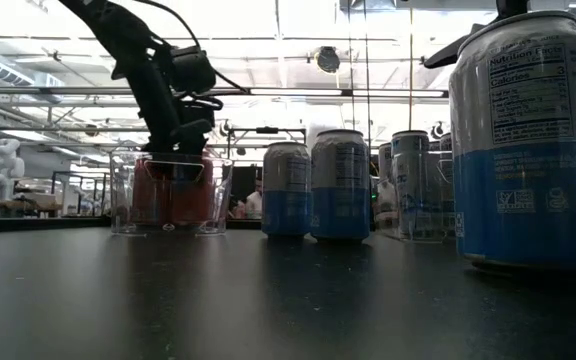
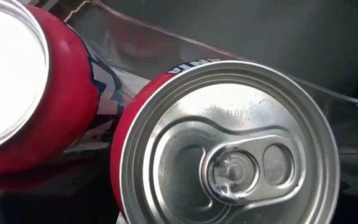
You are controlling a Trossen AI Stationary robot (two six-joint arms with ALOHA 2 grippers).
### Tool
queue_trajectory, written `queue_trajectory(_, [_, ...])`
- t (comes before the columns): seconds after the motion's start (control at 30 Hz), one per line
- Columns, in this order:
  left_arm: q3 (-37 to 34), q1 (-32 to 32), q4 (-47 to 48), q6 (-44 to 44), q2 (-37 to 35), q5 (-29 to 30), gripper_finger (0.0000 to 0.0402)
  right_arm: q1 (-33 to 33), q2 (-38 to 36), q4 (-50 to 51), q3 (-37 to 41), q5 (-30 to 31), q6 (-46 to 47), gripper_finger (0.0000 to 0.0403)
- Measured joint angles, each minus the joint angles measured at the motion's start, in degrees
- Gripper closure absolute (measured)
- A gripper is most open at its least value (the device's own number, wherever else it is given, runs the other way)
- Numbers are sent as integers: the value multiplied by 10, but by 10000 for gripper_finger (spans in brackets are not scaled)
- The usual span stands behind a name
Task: Sort soda cans
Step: Put the red soda can into the top left transparent bin, then adjust the top left transparent bin
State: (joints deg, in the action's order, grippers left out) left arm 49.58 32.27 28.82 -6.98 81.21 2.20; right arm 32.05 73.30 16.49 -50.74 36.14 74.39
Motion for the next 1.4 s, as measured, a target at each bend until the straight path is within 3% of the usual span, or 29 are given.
queue_trajectory(0.6, [0,0,6,-16,0,-3,65,0,0,0,0,-2,0,106])
queue_trajectory(0.93, [2,0,3,-17,0,-3,21,0,0,0,0,-3,0,106])
queue_trajectory(1.4, [130,0,128,-16,-8,15,20,0,0,-1,0,-2,0,105])
